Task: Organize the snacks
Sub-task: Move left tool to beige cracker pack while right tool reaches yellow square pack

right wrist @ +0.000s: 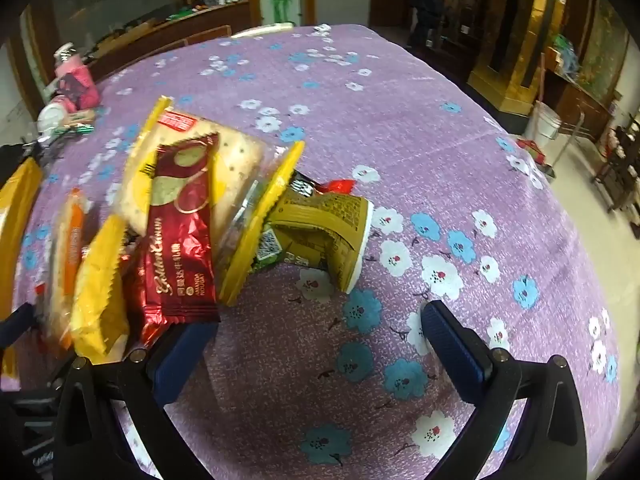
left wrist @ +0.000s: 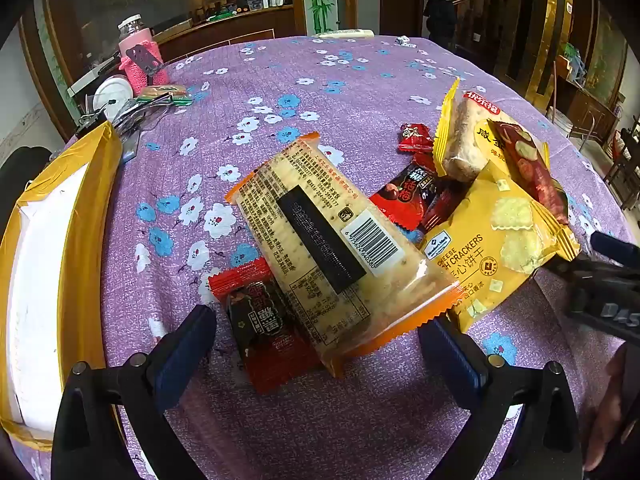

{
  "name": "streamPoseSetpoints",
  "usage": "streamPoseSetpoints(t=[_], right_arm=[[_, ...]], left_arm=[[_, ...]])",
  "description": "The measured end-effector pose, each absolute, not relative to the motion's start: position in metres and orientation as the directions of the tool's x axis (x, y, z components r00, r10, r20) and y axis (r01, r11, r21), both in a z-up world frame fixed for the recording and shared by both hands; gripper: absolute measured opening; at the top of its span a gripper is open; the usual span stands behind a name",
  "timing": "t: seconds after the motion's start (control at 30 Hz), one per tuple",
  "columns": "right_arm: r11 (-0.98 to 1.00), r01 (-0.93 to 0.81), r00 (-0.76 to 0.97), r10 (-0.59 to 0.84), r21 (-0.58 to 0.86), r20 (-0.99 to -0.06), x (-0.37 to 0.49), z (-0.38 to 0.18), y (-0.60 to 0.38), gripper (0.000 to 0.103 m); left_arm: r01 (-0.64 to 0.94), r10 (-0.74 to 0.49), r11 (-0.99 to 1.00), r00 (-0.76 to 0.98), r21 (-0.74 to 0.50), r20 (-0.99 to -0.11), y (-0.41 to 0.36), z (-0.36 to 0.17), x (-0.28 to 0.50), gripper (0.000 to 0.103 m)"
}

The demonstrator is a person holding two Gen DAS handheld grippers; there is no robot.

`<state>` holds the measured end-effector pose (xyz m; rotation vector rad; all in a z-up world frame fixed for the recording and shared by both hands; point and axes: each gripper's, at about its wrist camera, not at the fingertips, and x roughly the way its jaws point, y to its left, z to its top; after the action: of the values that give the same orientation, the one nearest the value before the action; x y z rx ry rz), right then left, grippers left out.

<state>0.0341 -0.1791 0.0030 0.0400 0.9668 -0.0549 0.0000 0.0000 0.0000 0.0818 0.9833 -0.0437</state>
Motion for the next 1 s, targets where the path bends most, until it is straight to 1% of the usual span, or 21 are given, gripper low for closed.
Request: streamPoseSetpoints(t=[0.13, 0.2, 0.33, 0.4, 0.57, 0.7, 0.8, 0.87, 0.93, 1.0], right_arm=[[0.999, 0.02, 0.681, 0.006, 0.027, -0.732, 0.011, 0.024, -0.186, 0.103], [1.0, 0.005, 0.71, 0.014, 0.025, -0.704, 0.005, 0.029, -0.187, 0.103], [0.995, 0.022, 0.701, 0.056, 0.1, -0.711, 0.008, 0.027, -0.197, 0.103], [0.995, 0.022, 0.719, 0.052, 0.097, -0.693, 0.004, 0.031, -0.202, 0.103], [0.996, 0.032, 0.753, 0.03, 0.083, -0.657, -0.004, 0.037, -0.203, 0.103], [0.995, 0.038, 0.783, 0.029, 0.094, -0.621, -0.01, 0.04, -0.205, 0.103], [0.994, 0.033, 0.811, 0.034, 0.104, -0.585, -0.016, 0.046, -0.205, 0.103], [0.993, 0.032, 0.815, 0.039, 0.112, -0.578, -0.017, 0.046, -0.206, 0.103], [0.992, 0.035, 0.816, 0.043, 0.124, -0.576, -0.017, 0.046, -0.208, 0.103], [0.991, 0.034, 0.82, 0.047, 0.13, -0.57, -0.019, 0.046, -0.209, 0.103]], left_arm=[[0.074, 0.0, 0.996, 0.553, 0.05, -0.833, 0.0, 0.0, 0.0, 0.102], [0.07, -0.001, 0.997, 0.555, 0.045, -0.832, 0.0, 0.0, 0.0, 0.102], [0.081, -0.015, 0.996, 0.556, 0.036, -0.831, 0.002, 0.001, -0.004, 0.102], [0.115, -0.051, 0.993, 0.55, 0.016, -0.834, 0.004, 0.002, -0.005, 0.102], [0.155, -0.124, 0.987, 0.585, -0.039, -0.801, 0.016, 0.023, -0.034, 0.102], [0.188, -0.162, 0.98, 0.601, -0.059, -0.783, 0.03, 0.037, -0.04, 0.102], [0.202, -0.19, 0.976, 0.598, -0.082, -0.779, 0.039, 0.041, -0.037, 0.096], [0.194, -0.198, 0.976, 0.599, -0.1, -0.776, 0.043, 0.043, -0.035, 0.088], [0.164, -0.187, 0.98, 0.599, -0.109, -0.778, 0.049, 0.044, -0.032, 0.086], [0.12, -0.191, 0.982, 0.595, -0.15, -0.781, 0.06, 0.044, -0.026, 0.084]])
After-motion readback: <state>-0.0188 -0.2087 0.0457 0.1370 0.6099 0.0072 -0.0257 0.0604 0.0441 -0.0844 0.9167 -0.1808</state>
